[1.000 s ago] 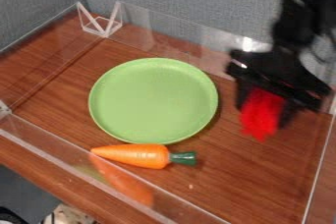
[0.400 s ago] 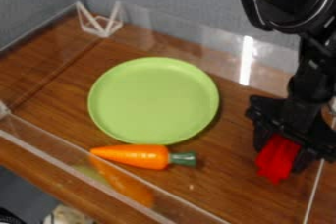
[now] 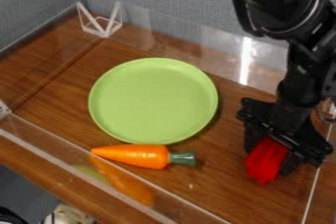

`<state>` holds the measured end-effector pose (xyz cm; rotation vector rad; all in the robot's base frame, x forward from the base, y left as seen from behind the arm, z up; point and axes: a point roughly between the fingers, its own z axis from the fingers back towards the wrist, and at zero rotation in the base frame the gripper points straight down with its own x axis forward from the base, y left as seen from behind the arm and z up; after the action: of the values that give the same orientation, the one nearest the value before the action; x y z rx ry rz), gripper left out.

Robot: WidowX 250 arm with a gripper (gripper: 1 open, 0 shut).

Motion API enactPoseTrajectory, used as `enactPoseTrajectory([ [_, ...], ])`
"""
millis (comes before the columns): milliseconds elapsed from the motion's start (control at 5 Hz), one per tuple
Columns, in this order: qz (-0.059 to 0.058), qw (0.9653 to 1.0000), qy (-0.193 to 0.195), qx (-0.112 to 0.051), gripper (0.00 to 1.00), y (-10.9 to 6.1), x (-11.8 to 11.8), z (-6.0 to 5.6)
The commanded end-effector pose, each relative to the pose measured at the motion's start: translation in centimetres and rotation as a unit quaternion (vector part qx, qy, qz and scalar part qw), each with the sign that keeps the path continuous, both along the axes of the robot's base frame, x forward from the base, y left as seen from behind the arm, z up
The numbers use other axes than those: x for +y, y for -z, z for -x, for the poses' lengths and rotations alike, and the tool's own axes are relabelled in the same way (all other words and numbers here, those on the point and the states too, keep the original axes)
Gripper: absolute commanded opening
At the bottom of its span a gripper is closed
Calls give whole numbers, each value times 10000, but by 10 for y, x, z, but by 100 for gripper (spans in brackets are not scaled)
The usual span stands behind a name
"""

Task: Put the red object on the right side

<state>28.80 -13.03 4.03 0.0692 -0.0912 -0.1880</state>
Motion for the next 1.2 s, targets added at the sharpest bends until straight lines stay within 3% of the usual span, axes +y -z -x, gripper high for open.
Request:
enactPoseTrajectory([
  [0,60,9998,124,-124,100,-6,3,-6],
  [600,-66,9970,773,-41,100,8,7,-8],
  [1000,-208,9952,952,26,100,10,11,-10],
])
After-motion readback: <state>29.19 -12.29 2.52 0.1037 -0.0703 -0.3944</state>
